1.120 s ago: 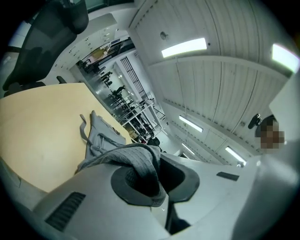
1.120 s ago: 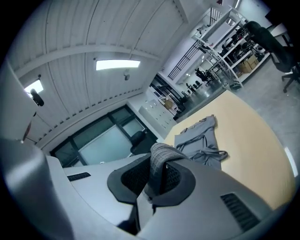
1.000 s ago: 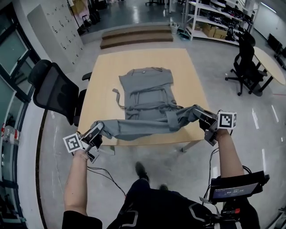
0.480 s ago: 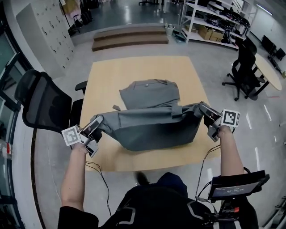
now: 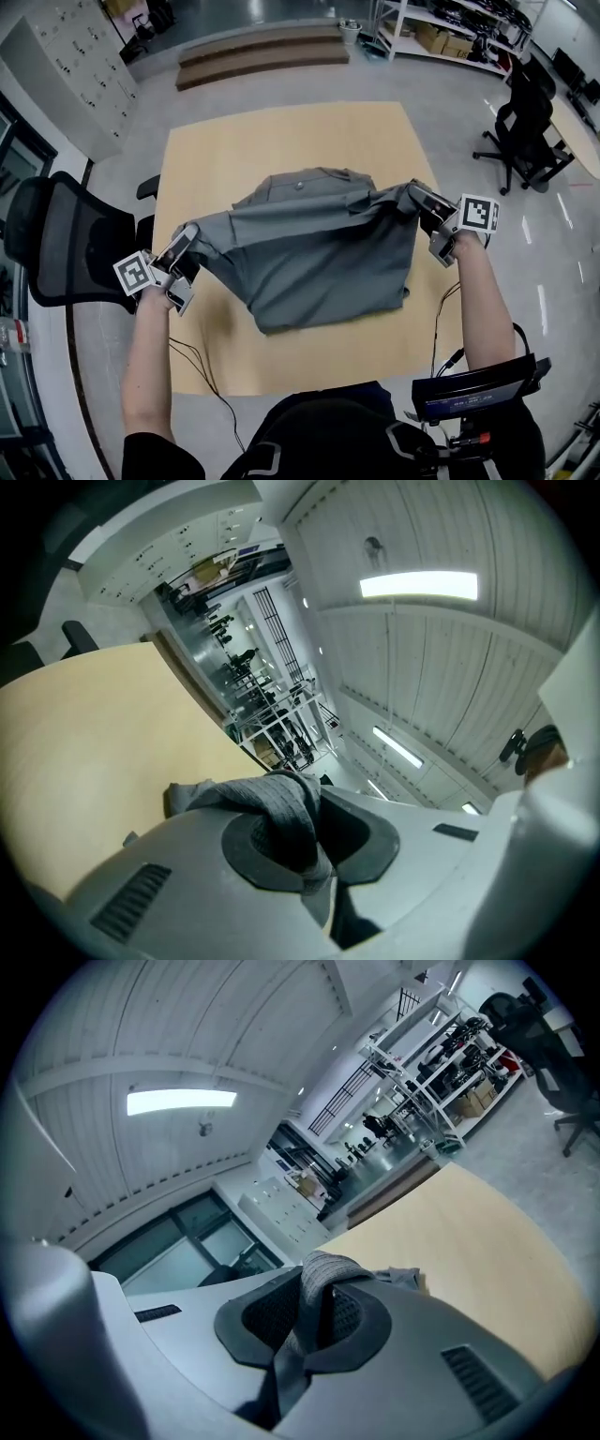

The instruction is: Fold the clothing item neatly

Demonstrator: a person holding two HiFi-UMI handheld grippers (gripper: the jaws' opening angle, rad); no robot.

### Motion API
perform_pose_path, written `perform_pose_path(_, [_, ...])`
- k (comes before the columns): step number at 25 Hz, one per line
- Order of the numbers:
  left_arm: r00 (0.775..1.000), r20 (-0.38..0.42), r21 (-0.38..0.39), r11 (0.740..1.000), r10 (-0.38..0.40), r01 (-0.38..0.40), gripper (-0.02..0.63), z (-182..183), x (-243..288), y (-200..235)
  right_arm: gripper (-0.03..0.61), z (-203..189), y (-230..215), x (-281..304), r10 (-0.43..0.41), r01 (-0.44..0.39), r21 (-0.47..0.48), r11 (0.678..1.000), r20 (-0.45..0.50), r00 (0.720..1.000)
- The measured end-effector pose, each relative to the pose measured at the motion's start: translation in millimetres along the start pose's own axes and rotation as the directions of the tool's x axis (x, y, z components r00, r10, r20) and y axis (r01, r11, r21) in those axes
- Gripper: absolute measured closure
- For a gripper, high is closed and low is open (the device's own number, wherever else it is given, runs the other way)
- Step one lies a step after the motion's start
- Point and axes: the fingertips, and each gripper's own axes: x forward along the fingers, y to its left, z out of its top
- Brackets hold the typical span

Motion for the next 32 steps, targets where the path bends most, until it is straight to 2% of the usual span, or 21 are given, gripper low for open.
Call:
perform_pose_path(2, [0.999,0.001,0.004,0.999,0.035,-0.035,0.595,13,12,23,0.554,11,-16,23,0.022,-0.022,-0.002,1.000,-0.018,1.000])
perform_pose_path(5, [0.996,0.031,0.005,0.996,0.086,-0.086,0.595,22,12,41,0.554,13,-46,28,-0.071,0.074,0.075,0.994,-0.034,0.997])
perform_pose_path(7, [0.992,0.054,-0.008,0.994,0.112,-0.112,0.595,32,20,57,0.554,19,-64,43,-0.083,0.087,0.090,0.992,-0.044,0.996])
perform_pose_path(14, [0.967,0.006,-0.027,0.966,0.256,-0.256,0.595,56,60,140,0.554,34,-128,126,-0.095,0.104,0.143,0.984,-0.072,0.993])
perform_pose_path(19, [0.954,-0.041,-0.021,0.954,0.297,-0.298,0.595,46,82,171,0.554,21,-149,152,-0.036,0.050,0.131,0.990,-0.103,0.994])
perform_pose_path(23, [0.948,-0.041,-0.050,0.947,0.317,-0.318,0.595,40,92,188,0.554,16,-167,155,-0.076,0.092,0.180,0.979,-0.098,0.992])
perform_pose_path(27, [0.933,-0.060,-0.055,0.932,0.355,-0.358,0.594,33,86,204,0.554,4,-182,160,-0.094,0.113,0.169,0.979,-0.118,0.989])
perform_pose_path(30, [0.926,-0.071,-0.040,0.926,0.372,-0.375,0.594,36,81,215,0.554,-2,-185,169,-0.110,0.122,0.066,0.990,-0.160,0.981])
perform_pose_path(32, [0.922,-0.081,-0.035,0.924,0.378,-0.382,0.594,35,81,221,0.554,-5,-191,172,-0.124,0.134,0.053,0.990,-0.168,0.978])
